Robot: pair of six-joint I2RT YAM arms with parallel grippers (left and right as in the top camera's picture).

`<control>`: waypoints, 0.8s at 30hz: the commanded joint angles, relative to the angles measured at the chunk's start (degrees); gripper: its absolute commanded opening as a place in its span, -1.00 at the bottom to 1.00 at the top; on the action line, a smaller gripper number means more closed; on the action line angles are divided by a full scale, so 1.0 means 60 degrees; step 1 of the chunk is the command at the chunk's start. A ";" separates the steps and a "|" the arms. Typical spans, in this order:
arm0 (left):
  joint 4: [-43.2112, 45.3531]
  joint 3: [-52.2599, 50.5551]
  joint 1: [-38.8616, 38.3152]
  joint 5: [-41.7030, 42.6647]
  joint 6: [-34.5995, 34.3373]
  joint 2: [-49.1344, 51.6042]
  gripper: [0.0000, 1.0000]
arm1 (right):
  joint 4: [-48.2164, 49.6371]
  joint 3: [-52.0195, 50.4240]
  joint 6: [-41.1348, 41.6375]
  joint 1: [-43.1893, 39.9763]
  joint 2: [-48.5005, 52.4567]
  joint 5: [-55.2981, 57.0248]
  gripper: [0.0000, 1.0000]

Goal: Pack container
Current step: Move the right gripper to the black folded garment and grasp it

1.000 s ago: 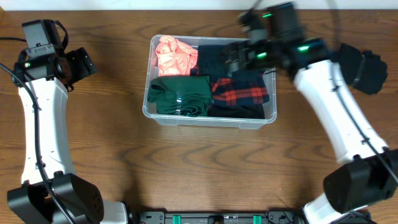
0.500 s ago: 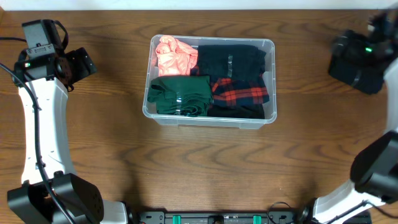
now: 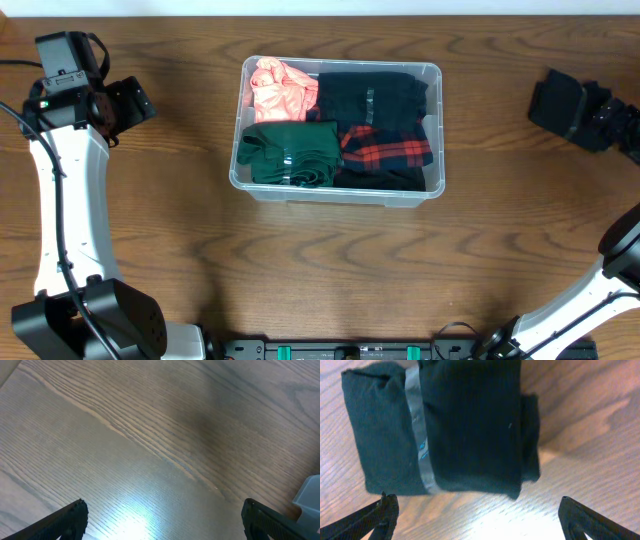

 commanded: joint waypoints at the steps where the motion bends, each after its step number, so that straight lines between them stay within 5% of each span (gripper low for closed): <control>1: 0.0000 -0.0004 0.0029 -0.0084 -0.0084 -0.0007 0.96 | 0.0342 0.0062 -0.0831 -0.0015 0.0087 -0.0182 0.99; 19: 0.0000 -0.0004 0.0029 -0.0084 -0.0084 -0.0007 0.96 | 0.2029 0.0062 -0.1078 -0.0018 0.1147 -0.0237 0.76; 24: 0.0000 -0.0004 0.0029 -0.0084 -0.0084 -0.0007 0.96 | 0.2138 0.0062 -0.1075 -0.0018 0.1512 -0.0339 0.54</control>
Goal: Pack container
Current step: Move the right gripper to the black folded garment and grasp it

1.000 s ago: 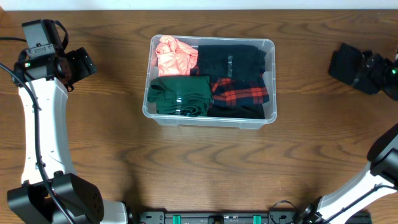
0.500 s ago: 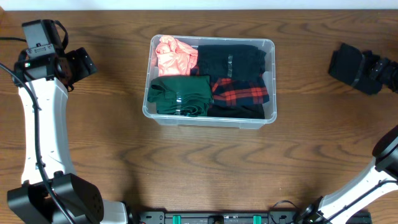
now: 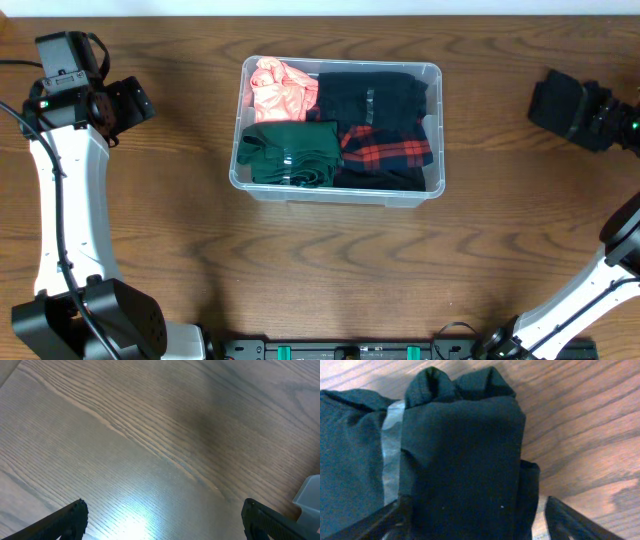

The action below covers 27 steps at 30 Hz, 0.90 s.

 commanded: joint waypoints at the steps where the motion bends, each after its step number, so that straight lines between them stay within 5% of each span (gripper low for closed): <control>1: 0.0000 -0.0004 0.0033 -0.0080 -0.0084 -0.0007 0.96 | 0.0000 0.0062 -0.0091 -0.0025 0.0521 -0.0168 0.46; 6: 0.0000 -0.0004 0.0033 -0.0080 -0.0084 -0.0007 0.96 | -0.0025 0.0062 -0.0080 -0.0025 0.0867 -0.0372 -0.01; 12: 0.0000 -0.0004 0.0033 -0.0076 -0.0084 -0.0007 0.96 | -0.0018 0.0080 0.0306 -0.0025 0.0743 -0.0962 -0.93; 27: 0.0000 -0.0004 0.0033 -0.0080 -0.0084 -0.0007 0.96 | -0.0820 0.0189 0.2433 0.0291 -0.2025 -0.4062 -0.97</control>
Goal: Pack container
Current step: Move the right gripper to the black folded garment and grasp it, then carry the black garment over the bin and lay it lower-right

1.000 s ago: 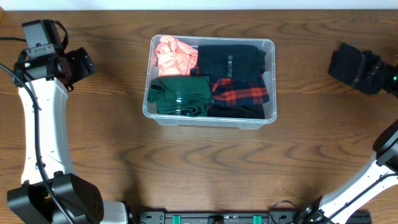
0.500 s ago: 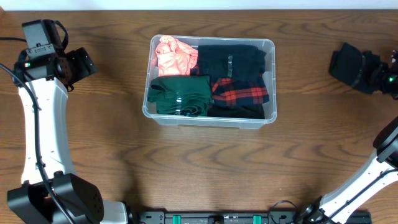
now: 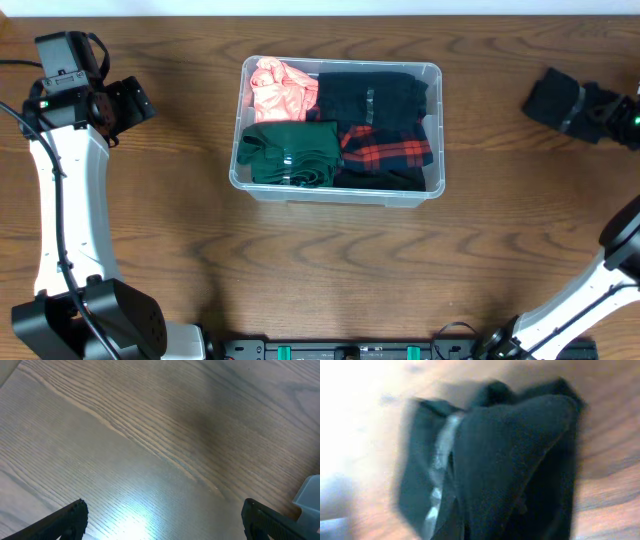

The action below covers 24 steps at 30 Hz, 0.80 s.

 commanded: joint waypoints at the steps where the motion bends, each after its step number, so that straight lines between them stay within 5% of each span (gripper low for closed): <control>1: 0.0000 -0.0004 0.0033 -0.0084 -0.0084 -0.0007 0.96 | -0.0062 0.0087 0.0958 0.0372 -0.1570 -0.2047 -0.97; 9: 0.0000 -0.0004 0.0033 -0.0084 -0.0084 -0.0007 0.96 | -0.1231 0.0087 0.1169 0.2047 -0.3781 -0.3464 -0.97; 24: 0.0000 -0.0004 0.0033 -0.0084 -0.0084 -0.0007 0.96 | -0.4506 0.0018 -0.0470 0.6025 -0.5559 -0.2575 -0.98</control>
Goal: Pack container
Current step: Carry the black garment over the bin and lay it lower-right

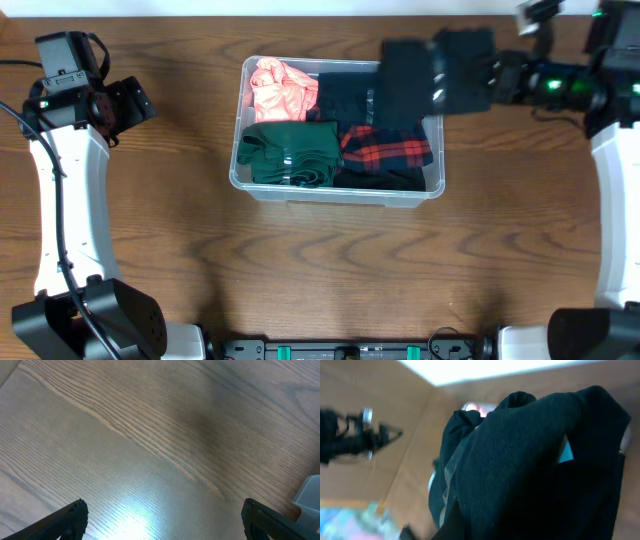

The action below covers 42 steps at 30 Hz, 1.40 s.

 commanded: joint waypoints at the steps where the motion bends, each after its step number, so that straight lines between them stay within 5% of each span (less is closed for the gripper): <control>1: 0.0000 -0.0004 0.0033 -0.0080 -0.0084 -0.0007 0.96 | -0.0361 -0.0055 -0.0707 0.0714 -0.0120 0.0506 -0.97; 11: 0.0000 -0.0004 0.0033 -0.0080 -0.0084 -0.0007 0.96 | -0.0342 -0.0892 -0.0721 0.2422 -0.0124 0.1719 -0.97; 24: 0.0000 -0.0004 0.0033 -0.0080 -0.0084 -0.0007 0.96 | 0.1282 -0.2630 -0.0204 0.2514 -0.0109 0.2368 -0.97; 25: 0.0000 -0.0004 0.0033 -0.0080 -0.0084 -0.0007 0.96 | 0.1330 -0.2769 -0.0135 0.2514 -0.0109 0.2517 -0.91; 28: 0.0000 -0.0004 0.0033 -0.0076 -0.0084 -0.0007 0.96 | 0.1242 -0.2929 -0.0127 0.2514 -0.0109 0.2907 -0.14; 29: 0.0000 -0.0004 0.0033 -0.0080 -0.0084 -0.0007 0.96 | 0.1169 -0.2929 -0.0106 0.2514 -0.0109 0.3009 -0.04; 42: 0.0000 -0.0004 0.0033 -0.0080 -0.0084 -0.0007 0.96 | 0.1545 -0.2007 0.0106 0.2412 -0.1668 0.4918 0.02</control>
